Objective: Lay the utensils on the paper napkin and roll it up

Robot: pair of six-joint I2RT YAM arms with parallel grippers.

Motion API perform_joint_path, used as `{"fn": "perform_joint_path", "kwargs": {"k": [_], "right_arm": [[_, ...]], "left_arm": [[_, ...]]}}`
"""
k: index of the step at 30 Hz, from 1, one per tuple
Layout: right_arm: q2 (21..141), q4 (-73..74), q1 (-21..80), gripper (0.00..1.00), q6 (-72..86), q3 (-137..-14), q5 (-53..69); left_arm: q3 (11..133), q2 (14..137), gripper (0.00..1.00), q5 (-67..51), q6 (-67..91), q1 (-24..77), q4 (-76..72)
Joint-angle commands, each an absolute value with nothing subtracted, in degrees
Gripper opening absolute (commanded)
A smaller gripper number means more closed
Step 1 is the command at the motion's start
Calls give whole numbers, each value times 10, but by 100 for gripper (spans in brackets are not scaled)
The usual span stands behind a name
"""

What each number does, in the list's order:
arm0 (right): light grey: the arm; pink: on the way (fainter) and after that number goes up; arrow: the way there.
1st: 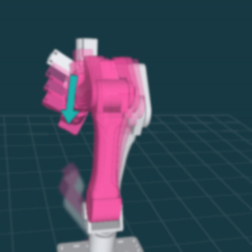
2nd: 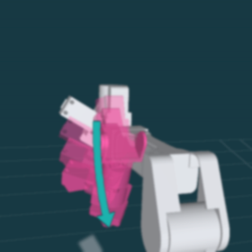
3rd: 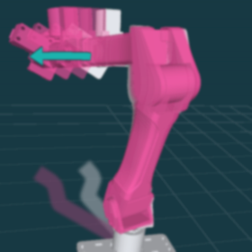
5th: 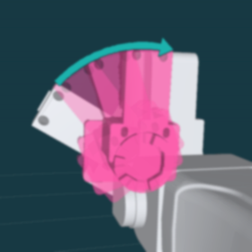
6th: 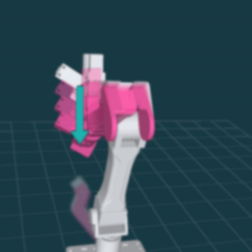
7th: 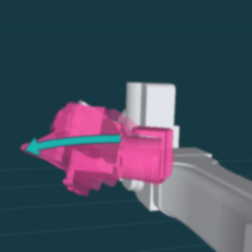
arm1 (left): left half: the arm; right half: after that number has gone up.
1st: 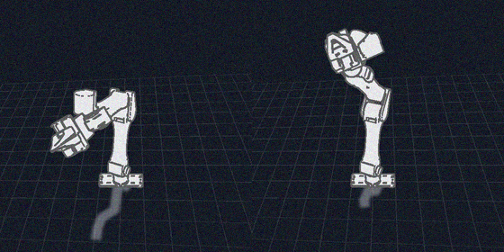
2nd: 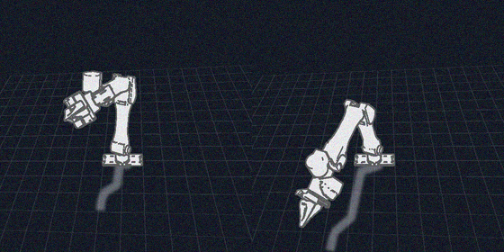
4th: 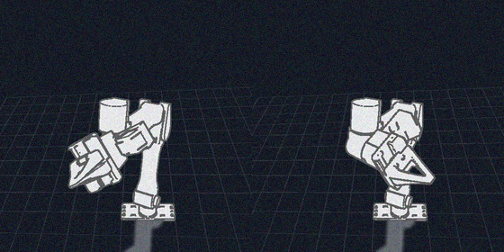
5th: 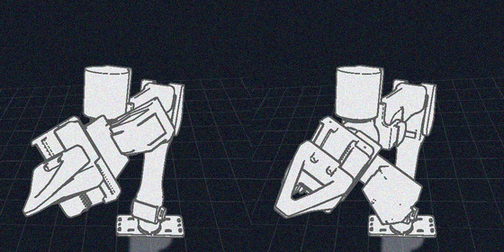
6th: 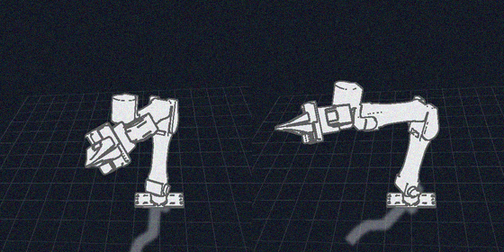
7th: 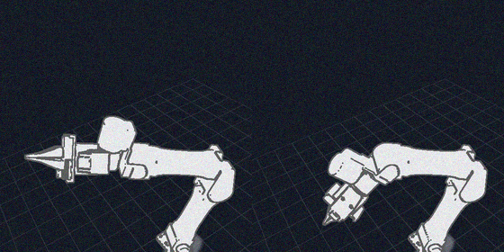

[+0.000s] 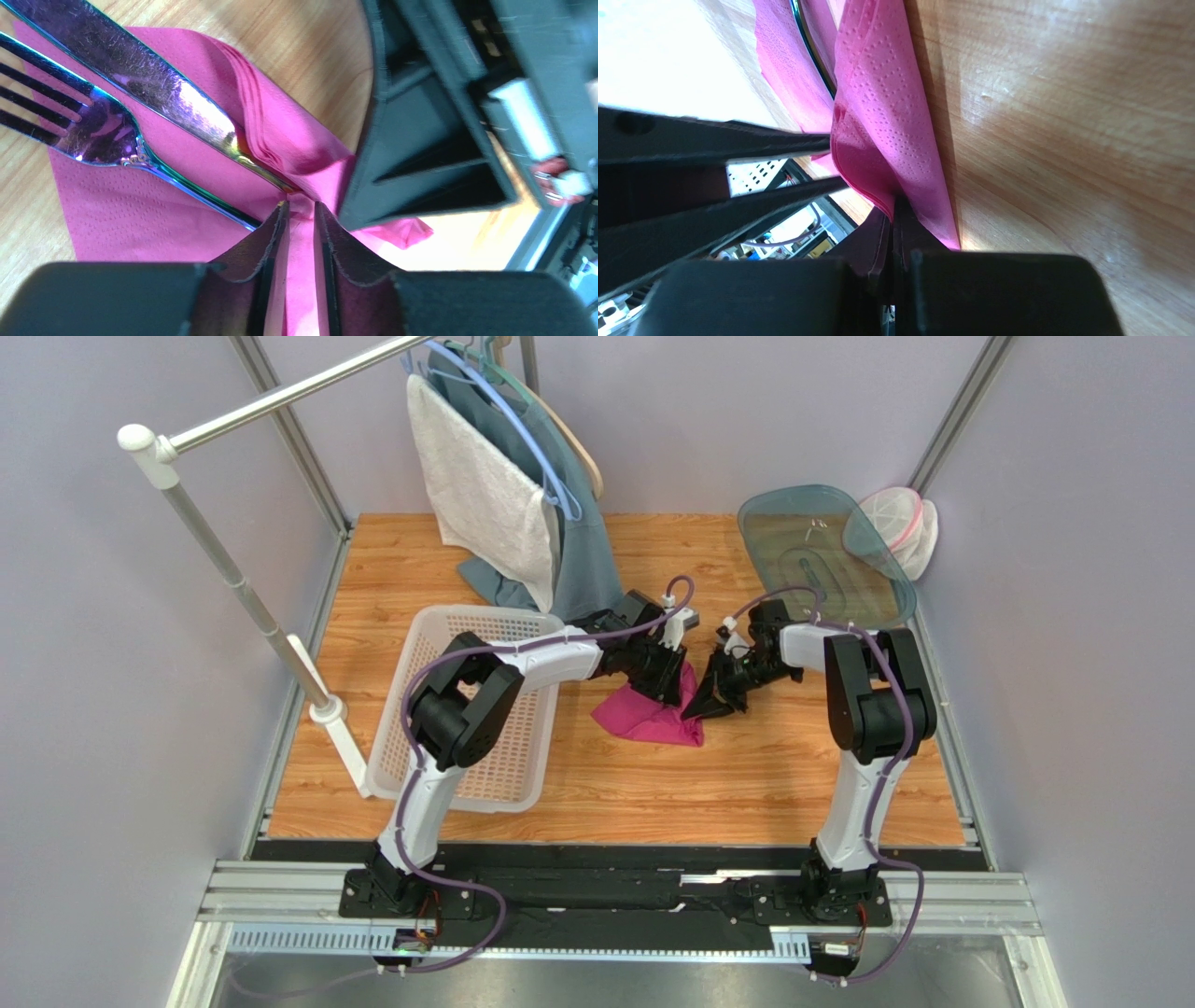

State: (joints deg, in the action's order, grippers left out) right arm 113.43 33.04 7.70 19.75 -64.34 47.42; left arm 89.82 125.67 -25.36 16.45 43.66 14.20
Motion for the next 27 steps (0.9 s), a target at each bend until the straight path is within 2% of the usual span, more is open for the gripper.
{"fn": "perform_joint_path", "kwargs": {"k": [1, 12, 27], "right_arm": [[1147, 318, 81, 1, 189, -660, 421], [1136, 325, 81, 1, 187, -666, 418], [1109, 330, 89, 1, 204, -674, 439]], "left_arm": [[895, 1186, 29, -277, 170, 435, 131], [773, 1120, 30, -274, 133, 434, 163], [778, 1174, 14, -278, 165, 416, 161]]}}
